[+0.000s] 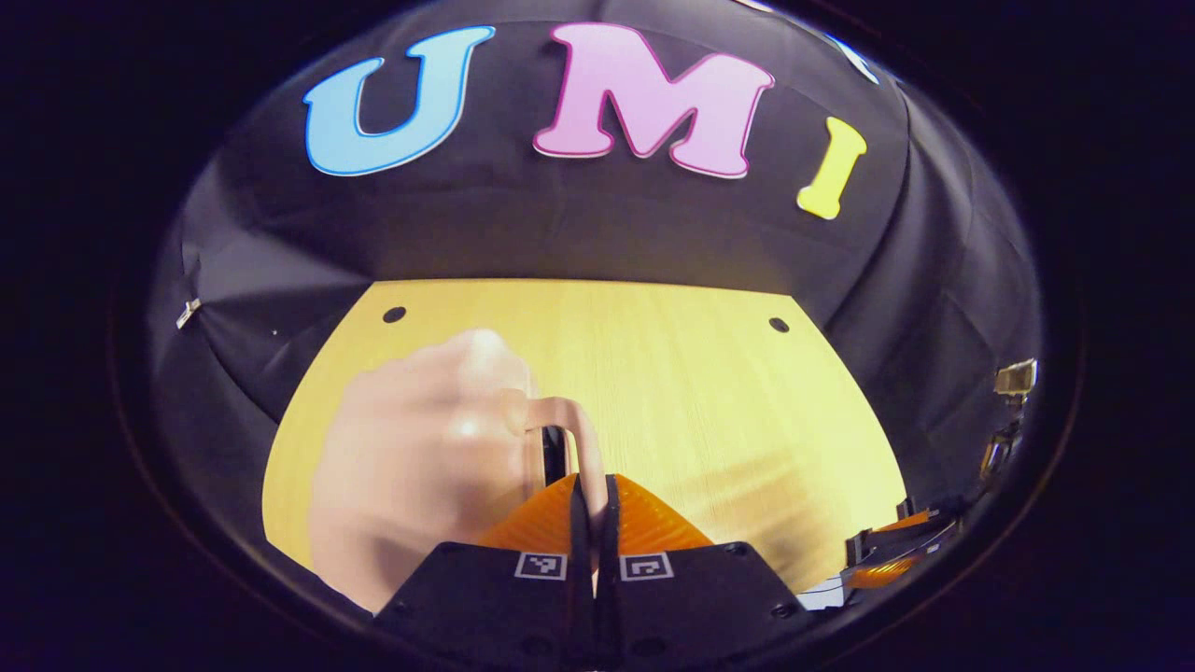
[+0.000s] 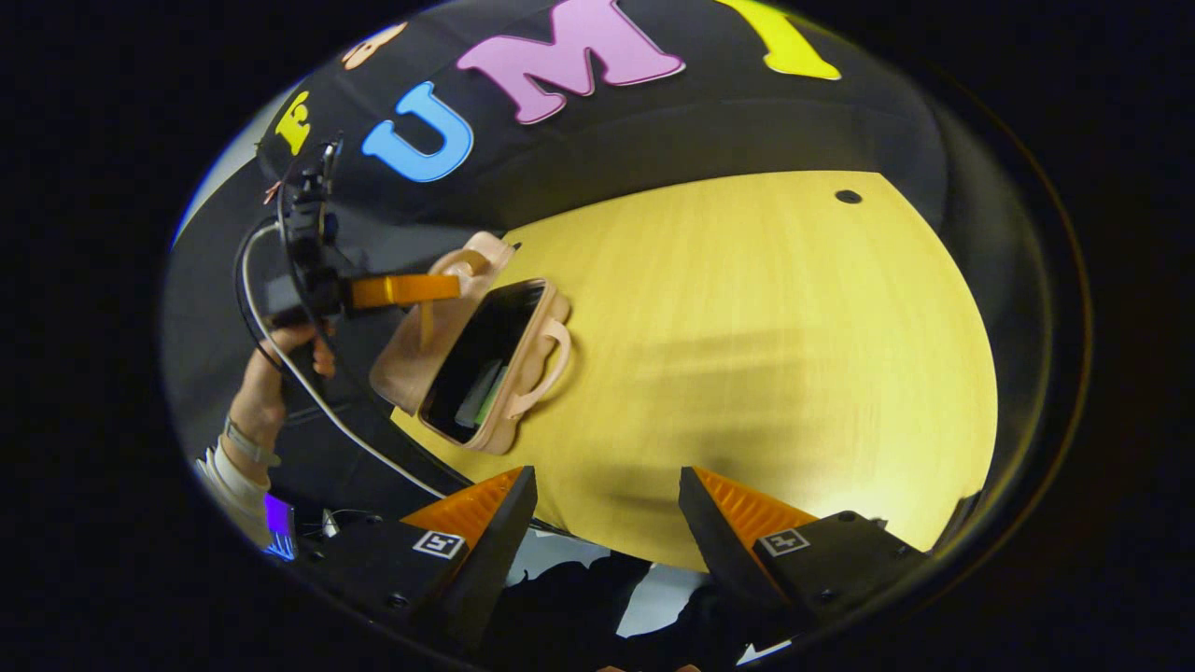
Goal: First open the suitcase, pack the skin care products into it, and then close the suitcase.
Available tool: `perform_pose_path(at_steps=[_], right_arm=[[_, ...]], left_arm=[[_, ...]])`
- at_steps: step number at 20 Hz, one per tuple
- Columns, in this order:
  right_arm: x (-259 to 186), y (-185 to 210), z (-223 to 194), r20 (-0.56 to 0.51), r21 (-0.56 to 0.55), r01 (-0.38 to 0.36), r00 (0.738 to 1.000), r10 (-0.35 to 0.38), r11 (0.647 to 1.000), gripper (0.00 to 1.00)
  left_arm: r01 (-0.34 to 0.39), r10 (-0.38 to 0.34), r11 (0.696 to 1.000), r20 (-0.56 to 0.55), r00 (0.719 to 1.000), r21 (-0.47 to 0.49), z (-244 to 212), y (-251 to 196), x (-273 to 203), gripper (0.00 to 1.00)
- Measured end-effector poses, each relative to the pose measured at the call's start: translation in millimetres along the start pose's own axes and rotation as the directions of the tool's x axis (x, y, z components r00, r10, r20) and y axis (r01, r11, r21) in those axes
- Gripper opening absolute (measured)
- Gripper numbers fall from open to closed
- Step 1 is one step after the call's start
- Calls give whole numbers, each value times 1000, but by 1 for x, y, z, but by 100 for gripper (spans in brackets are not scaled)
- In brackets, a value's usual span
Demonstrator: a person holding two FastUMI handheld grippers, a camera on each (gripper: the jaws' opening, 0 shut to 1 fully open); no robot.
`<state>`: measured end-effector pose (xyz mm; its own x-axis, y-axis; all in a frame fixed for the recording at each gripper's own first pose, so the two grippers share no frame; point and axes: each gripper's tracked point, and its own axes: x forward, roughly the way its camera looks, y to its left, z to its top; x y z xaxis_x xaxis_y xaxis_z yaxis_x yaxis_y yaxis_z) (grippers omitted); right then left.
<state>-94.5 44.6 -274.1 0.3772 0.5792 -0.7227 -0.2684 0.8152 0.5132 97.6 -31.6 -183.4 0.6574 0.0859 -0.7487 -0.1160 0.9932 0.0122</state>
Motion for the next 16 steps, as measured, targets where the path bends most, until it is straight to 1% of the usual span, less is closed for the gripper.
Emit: perform_pose_path(at_steps=[1, 3, 4, 6, 8, 10, 11, 12, 13, 14, 15, 16], right_arm=[[-6, -9, -2, 10, 13, 11, 1000, -12, 1000, 98], [-19, -27, -9, 22, 25, 39, 999, -39, 999, 97], [-23, -32, -12, 24, 32, 49, 998, -50, 998, 97], [-30, -40, -17, 27, 51, 51, 998, -52, 997, 97], [-36, -48, -21, 41, 54, 43, 998, -45, 998, 97], [-40, -54, -18, 67, 28, 48, 996, -50, 998, 97], [-42, -55, -10, 97, 16, 55, 994, -56, 998, 97], [-47, -52, 2, 136, -5, 57, 989, -56, 998, 97], [-53, -45, 19, 178, -40, 61, 983, -53, 997, 97], [-60, -39, 39, 235, -90, 76, 971, -53, 993, 97], [-69, -31, 63, 298, -149, 96, 953, -48, 984, 97], [-80, -25, 87, 370, -196, 130, 928, -50, 972, 97]], left_arm=[[1, -1, 1000, -21, 1000, -3, -13, -2, 14, 6], [6, -10, 999, -97, 995, -41, -41, -11, 40, 6], [16, -21, 999, -105, 994, -51, -50, -21, 47, 6], [13, -14, 1000, -104, 994, -9, -56, -29, 53, 8], [-28, 36, 998, -114, 993, 64, -59, -28, 56, 12], [-43, 51, 995, -88, 995, 91, -48, -34, 40, 20], [-45, 50, 994, -57, 997, 96, -39, -39, 25, 28], [-61, 63, 992, -14, 998, 108, -28, -43, 5, 32], [-96, 91, 987, 43, 995, 127, -12, -44, -18, 58], [-117, 99, 982, 120, 988, 151, 10, -49, -42, 78], [-138, 98, 974, 212, 972, 180, 35, -59, -70, 99], [-159, 90, 965, 306, 948, 208, 60, -67, -103, 99]])
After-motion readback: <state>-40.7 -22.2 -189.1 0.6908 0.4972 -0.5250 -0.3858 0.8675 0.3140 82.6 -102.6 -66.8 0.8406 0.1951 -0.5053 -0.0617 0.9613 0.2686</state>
